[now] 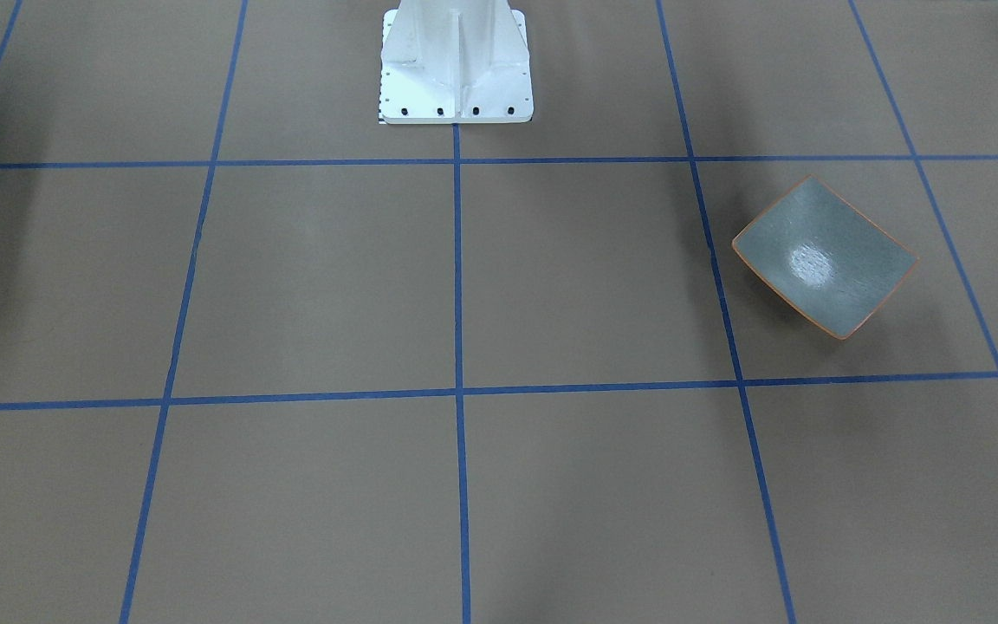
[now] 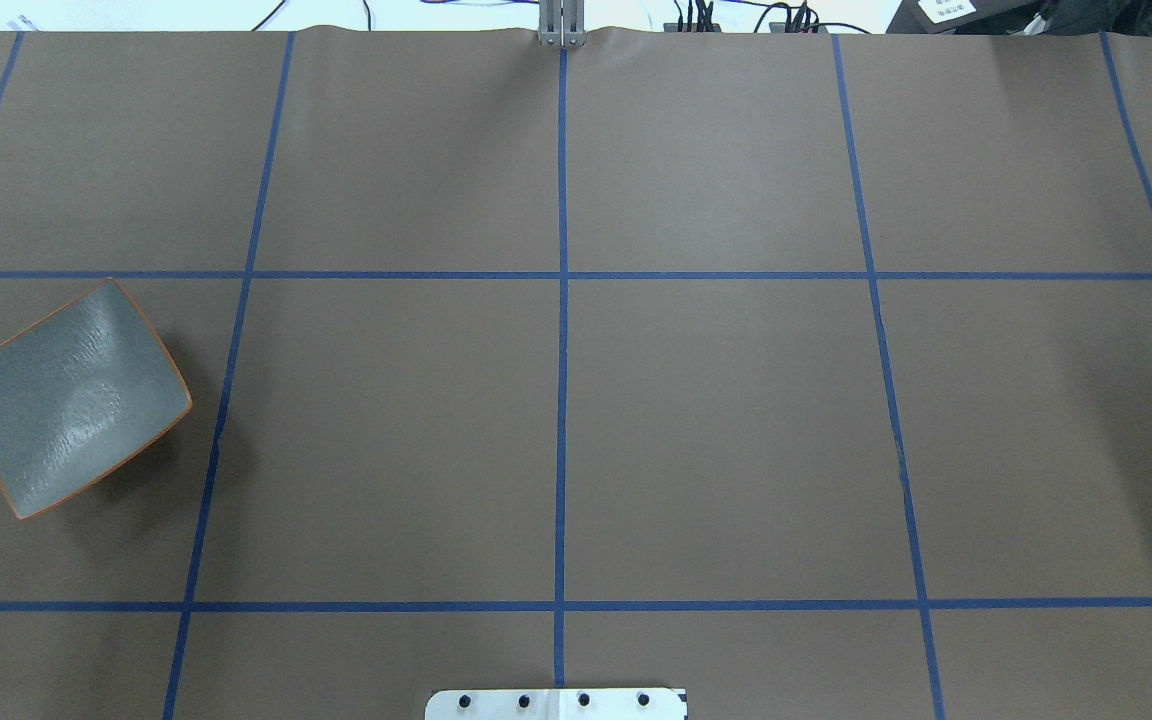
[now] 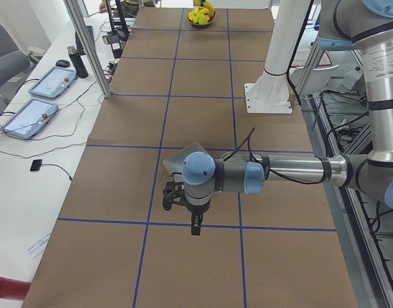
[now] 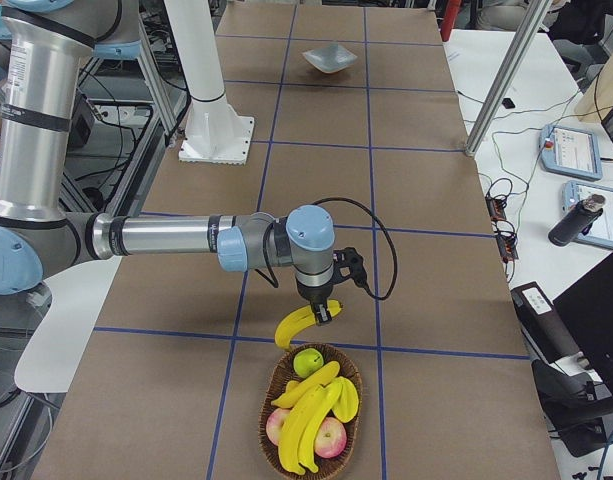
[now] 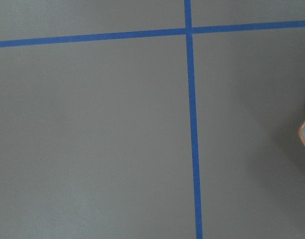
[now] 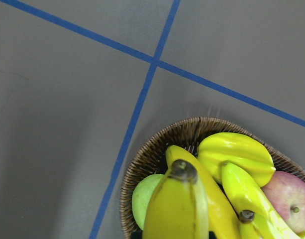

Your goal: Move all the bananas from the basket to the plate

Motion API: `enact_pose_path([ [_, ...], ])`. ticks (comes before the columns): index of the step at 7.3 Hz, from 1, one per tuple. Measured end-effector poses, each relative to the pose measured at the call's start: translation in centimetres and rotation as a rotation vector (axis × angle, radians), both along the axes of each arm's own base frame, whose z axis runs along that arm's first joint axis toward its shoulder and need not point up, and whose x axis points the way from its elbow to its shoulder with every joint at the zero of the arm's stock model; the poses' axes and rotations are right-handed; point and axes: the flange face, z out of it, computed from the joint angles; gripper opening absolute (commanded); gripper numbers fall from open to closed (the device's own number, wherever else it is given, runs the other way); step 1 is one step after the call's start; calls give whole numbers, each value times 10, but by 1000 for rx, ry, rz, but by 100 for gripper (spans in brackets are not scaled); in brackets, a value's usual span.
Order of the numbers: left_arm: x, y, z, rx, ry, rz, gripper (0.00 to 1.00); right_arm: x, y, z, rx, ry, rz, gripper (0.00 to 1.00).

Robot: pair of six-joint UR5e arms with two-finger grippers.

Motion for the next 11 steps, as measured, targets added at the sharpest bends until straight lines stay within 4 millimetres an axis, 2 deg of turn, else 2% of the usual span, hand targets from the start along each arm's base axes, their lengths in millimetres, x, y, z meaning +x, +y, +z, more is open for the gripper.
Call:
enact_pose_path([
  [1,0,-1,-2,4,0,0,100,-3,-8,-11,4,-38,8,0],
  [3,0,-11,-13,33,1,-1,100,-8,-36,-43,-12,-88,82,0],
  [4,0,-26,-28,78,9,1,100,-12,-54,-63,-29,-110,132,0],
  [6,3,-56,-68,258,47,8,100,-32,-92,-114,-70,-164,223,0],
  [8,5,-87,-107,502,69,22,100,-65,-122,-165,-97,-210,268,0],
  [9,7,-96,-120,566,85,30,100,-86,-133,-190,-108,-233,275,0],
  [11,20,-95,-145,642,193,37,100,-134,-148,-245,-139,-282,286,0],
])
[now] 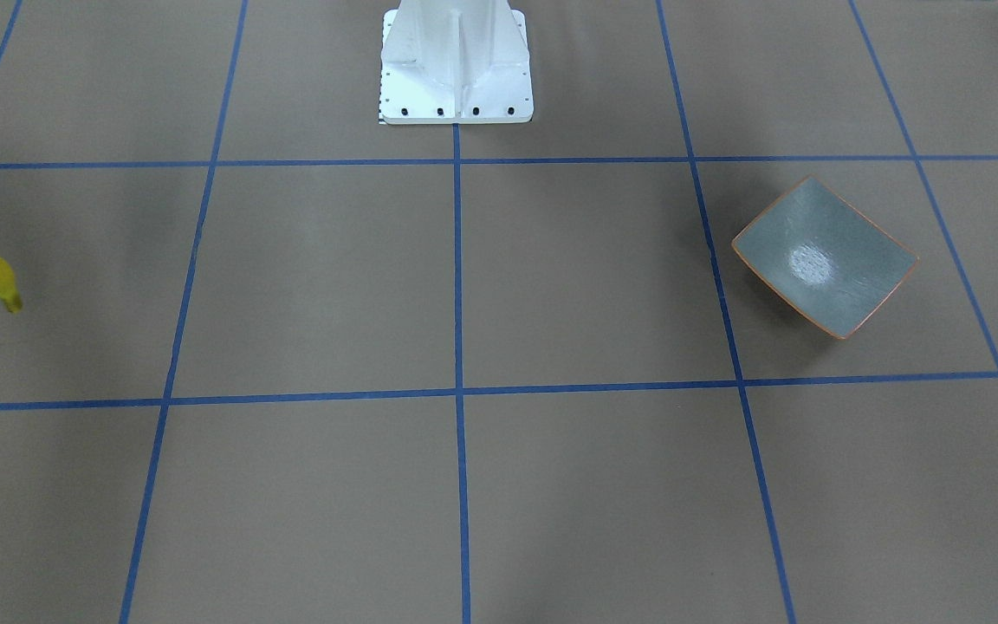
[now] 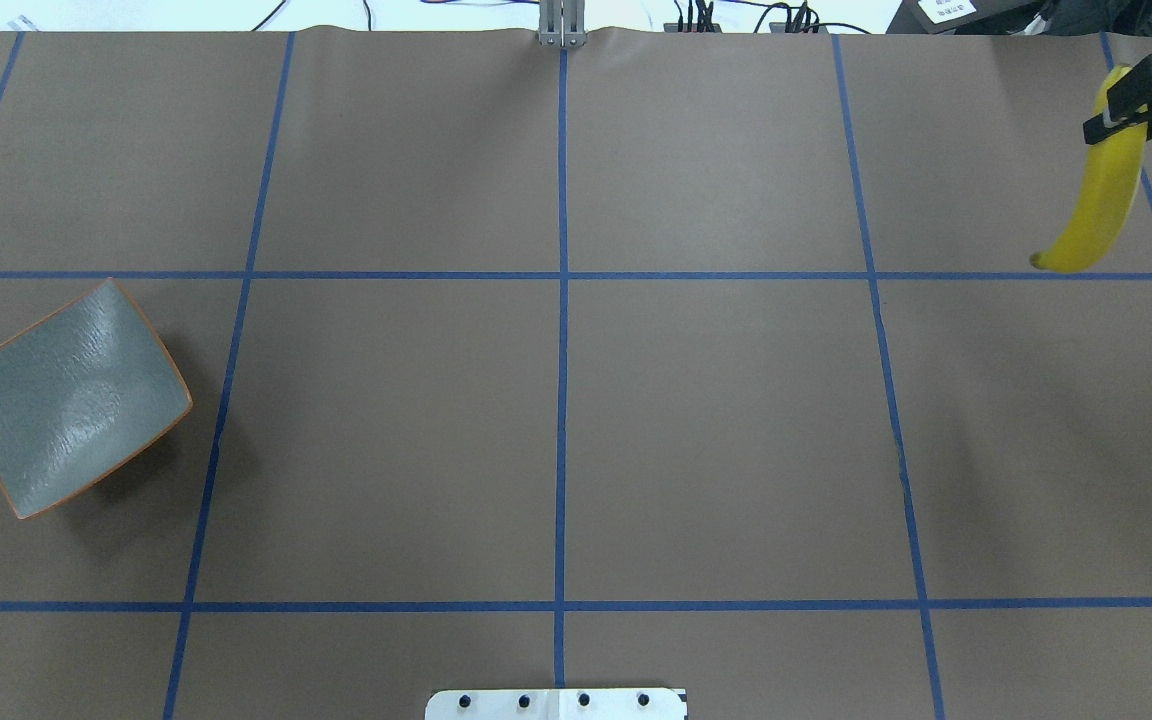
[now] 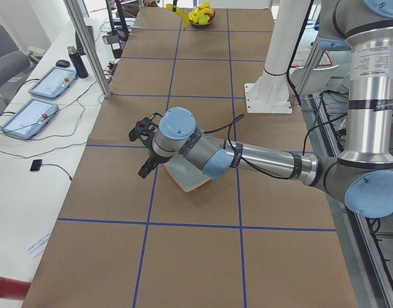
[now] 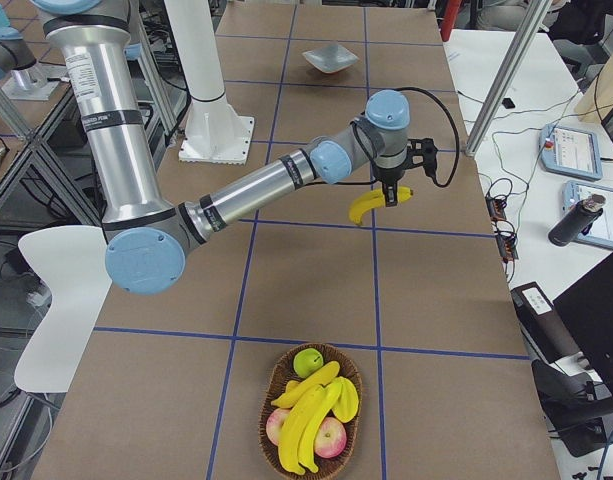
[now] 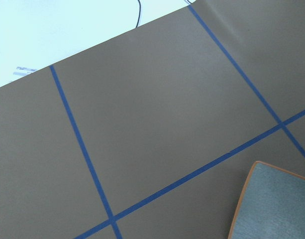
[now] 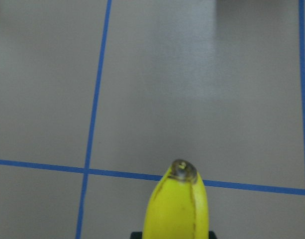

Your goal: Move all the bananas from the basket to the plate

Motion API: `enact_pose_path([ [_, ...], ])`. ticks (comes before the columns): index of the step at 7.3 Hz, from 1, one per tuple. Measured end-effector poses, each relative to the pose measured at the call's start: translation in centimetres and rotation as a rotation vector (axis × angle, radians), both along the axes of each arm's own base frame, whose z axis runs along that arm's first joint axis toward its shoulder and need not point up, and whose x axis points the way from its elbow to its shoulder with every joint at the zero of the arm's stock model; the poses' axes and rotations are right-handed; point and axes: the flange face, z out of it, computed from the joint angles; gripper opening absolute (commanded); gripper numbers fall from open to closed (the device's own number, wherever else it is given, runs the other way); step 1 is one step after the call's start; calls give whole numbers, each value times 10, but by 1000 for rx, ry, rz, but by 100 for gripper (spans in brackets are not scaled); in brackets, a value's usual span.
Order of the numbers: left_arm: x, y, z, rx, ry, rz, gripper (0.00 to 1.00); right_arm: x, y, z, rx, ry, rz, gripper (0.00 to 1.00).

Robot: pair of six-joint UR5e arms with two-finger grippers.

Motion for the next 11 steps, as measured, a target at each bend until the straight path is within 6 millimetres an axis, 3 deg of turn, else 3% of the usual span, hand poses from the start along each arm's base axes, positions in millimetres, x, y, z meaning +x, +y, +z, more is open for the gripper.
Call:
enact_pose_path([
  [2,43,-1,-33,-49,148,30,100,-43,-5,-50,-36,-57,18,0],
  [4,94,-17,-89,-137,281,38,100,-76,2,-81,-53,-123,50,0],
  [6,150,-34,-158,-196,382,73,100,-104,8,-117,-94,-191,104,0],
  [9,263,-44,-251,-285,502,1,100,-147,27,-174,-144,-262,179,0],
  [11,331,-23,-291,-270,602,-6,100,-174,36,-191,-217,-291,214,0],
])
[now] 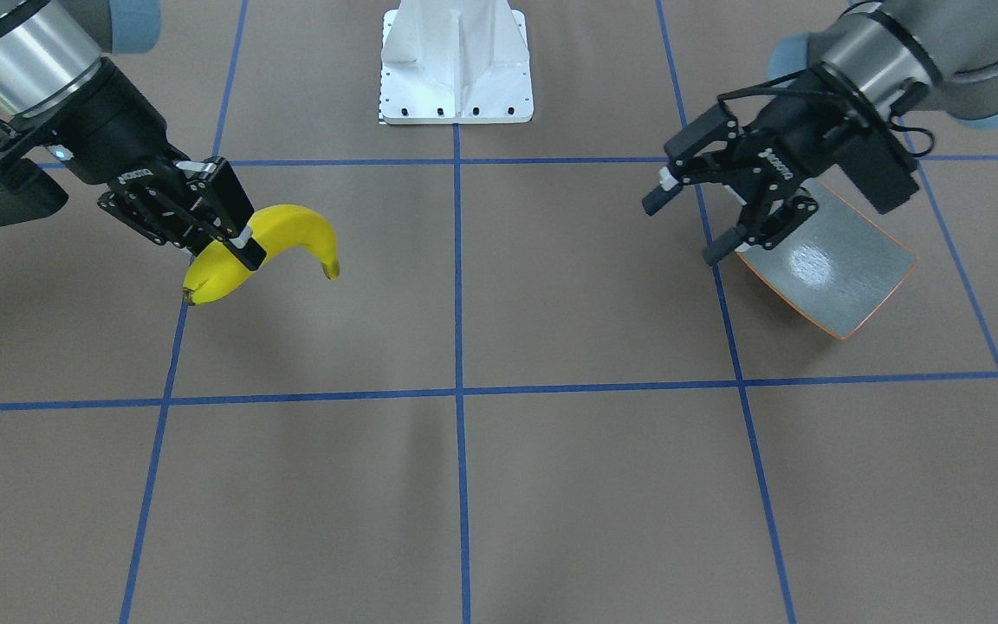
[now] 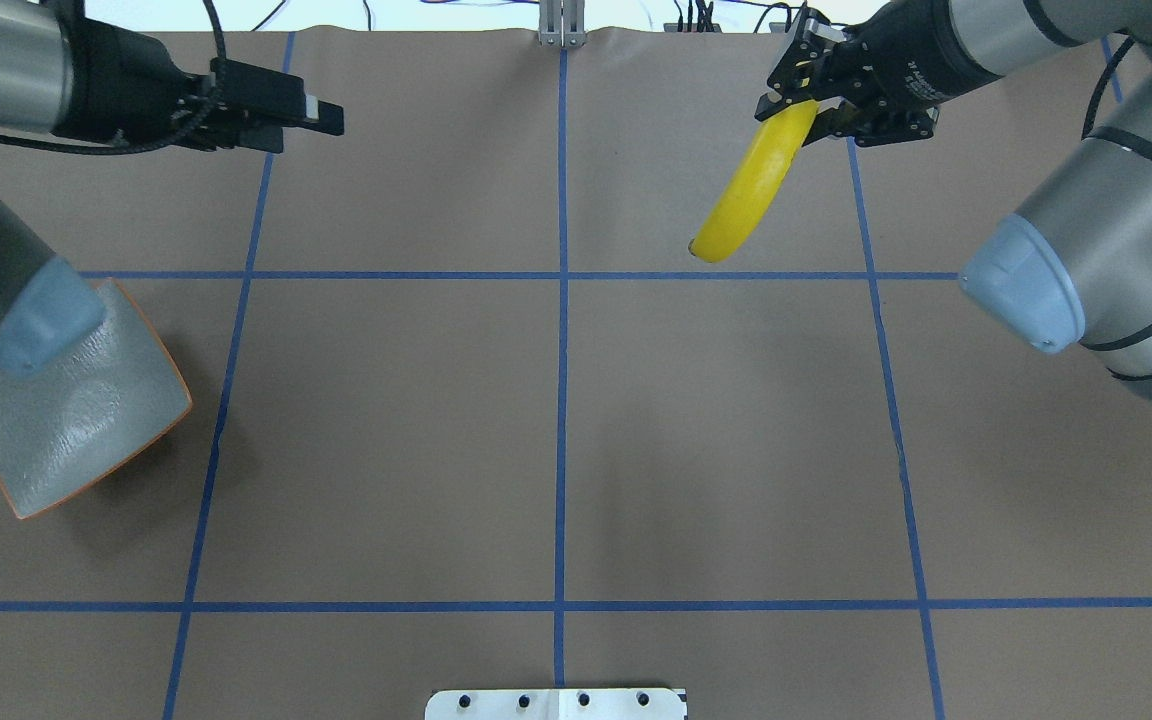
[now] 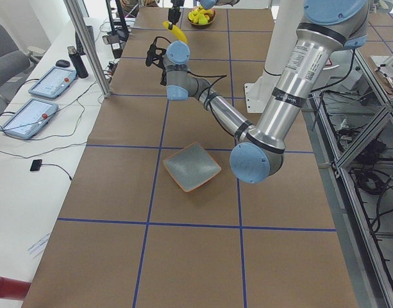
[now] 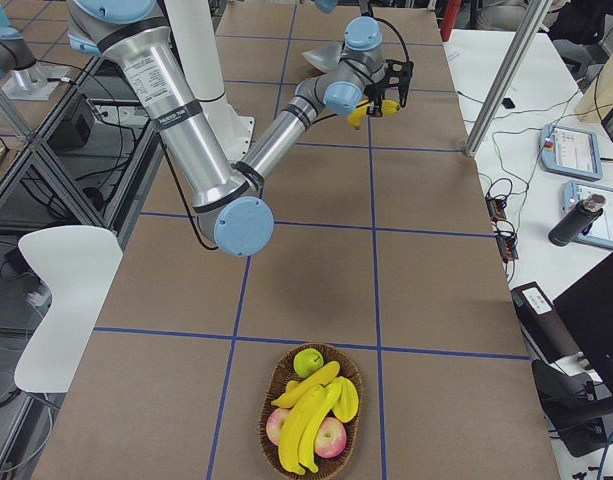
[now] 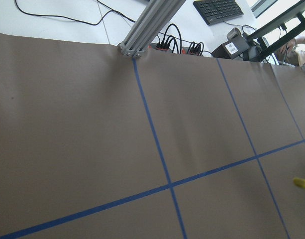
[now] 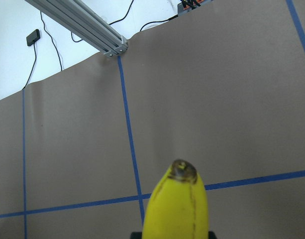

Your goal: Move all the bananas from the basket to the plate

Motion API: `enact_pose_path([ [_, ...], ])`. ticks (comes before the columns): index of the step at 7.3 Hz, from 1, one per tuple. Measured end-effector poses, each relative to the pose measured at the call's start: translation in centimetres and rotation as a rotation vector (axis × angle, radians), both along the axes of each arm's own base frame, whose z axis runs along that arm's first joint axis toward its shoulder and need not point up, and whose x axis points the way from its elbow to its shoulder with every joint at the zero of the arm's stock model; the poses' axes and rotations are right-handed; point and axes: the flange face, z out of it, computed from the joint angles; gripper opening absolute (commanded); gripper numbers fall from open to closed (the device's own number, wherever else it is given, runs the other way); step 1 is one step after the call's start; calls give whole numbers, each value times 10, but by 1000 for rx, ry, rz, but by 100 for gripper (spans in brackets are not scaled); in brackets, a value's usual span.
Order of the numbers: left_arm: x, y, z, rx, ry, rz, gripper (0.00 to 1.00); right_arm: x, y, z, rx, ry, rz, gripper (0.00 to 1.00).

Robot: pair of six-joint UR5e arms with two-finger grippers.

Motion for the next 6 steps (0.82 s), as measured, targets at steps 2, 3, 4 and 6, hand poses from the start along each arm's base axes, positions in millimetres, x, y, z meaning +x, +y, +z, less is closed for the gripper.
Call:
enact_pose_path([
  [2,48,24,-28,51,76,-39,94,-22,3,-15,-116,9,12,0],
  [3,59,29,-38,62,99,-77,91,-32,4,-33,-178,36,14,0],
  [4,72,36,-47,71,120,-115,92,-44,7,-51,-229,64,21,0],
  [6,101,52,-59,77,146,-186,92,-67,16,-85,-311,119,43,0],
])
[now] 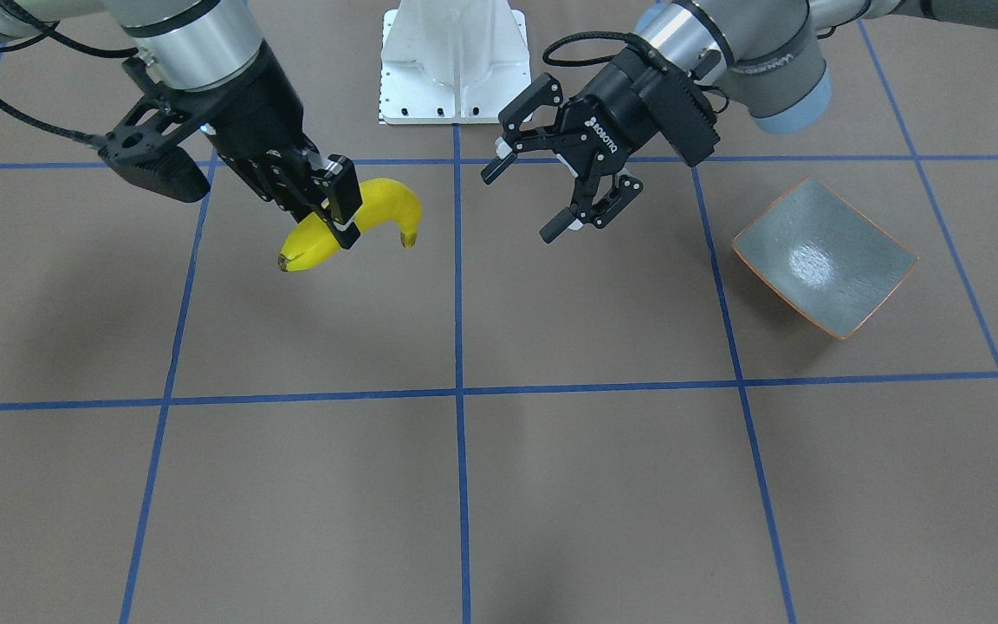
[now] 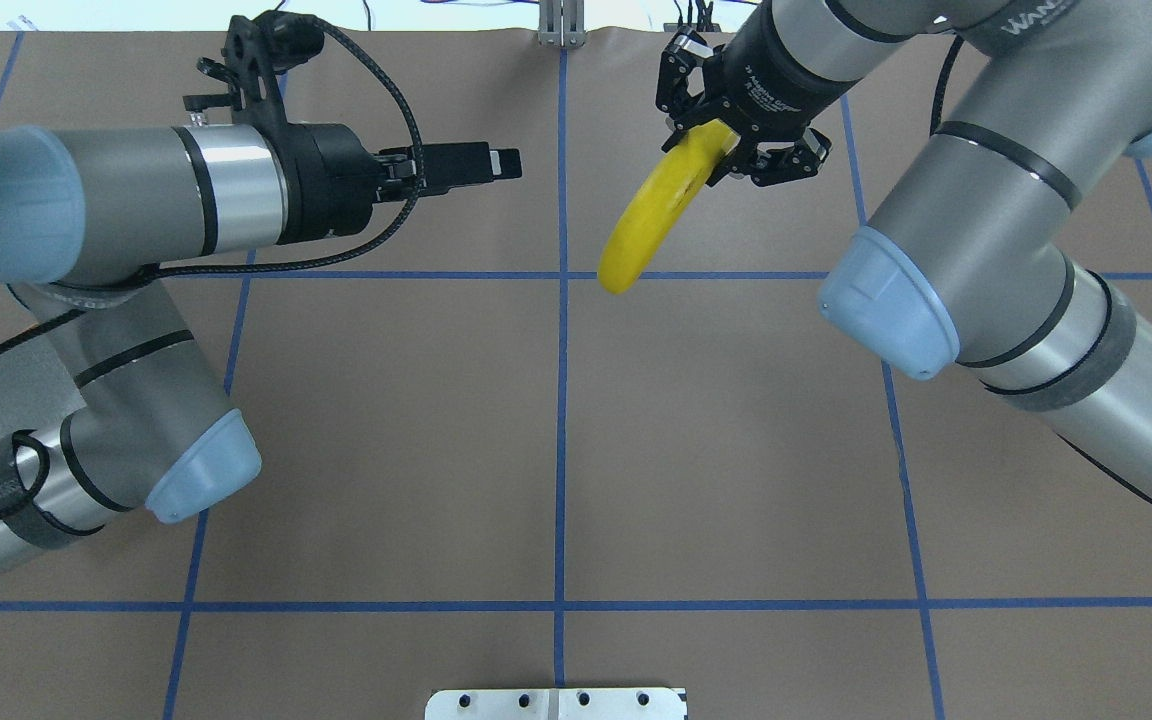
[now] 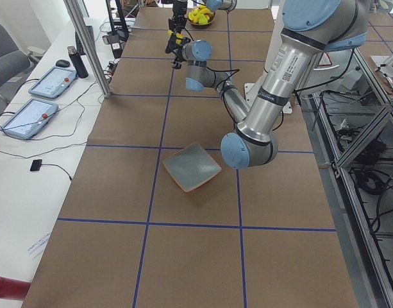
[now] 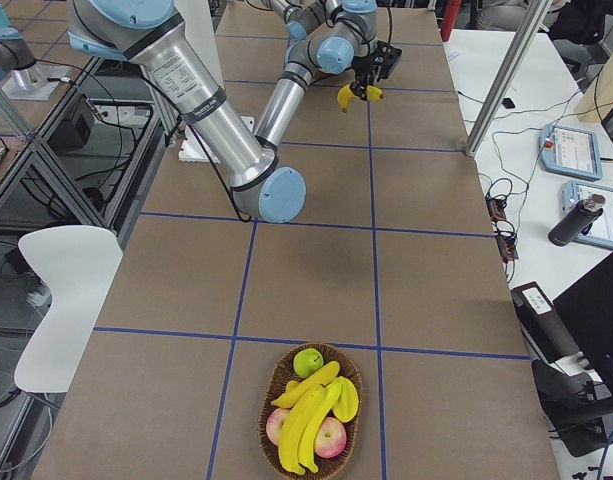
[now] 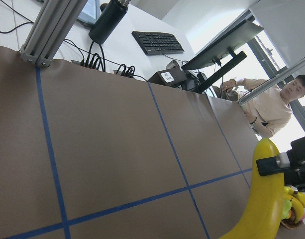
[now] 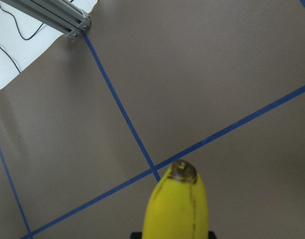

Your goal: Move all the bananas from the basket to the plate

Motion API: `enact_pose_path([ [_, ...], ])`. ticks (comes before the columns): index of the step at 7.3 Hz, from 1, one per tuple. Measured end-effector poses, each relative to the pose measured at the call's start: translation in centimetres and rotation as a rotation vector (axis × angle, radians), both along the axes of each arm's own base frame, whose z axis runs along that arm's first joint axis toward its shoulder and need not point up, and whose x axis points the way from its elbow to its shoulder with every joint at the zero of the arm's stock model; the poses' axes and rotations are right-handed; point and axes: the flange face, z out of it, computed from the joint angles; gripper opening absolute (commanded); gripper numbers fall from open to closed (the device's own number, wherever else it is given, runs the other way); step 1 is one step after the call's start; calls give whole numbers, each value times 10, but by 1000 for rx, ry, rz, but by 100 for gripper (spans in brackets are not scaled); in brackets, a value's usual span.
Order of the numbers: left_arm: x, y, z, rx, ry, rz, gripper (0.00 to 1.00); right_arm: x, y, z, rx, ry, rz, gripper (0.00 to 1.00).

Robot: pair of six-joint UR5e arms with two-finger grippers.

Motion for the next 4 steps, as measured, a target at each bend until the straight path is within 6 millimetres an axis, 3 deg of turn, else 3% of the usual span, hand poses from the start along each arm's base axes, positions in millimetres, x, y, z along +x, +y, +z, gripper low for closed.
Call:
enact_pose_path([
  [4,23,20,-4,12,10,-16,98,-30,5,-36,-46,60,-15,0],
])
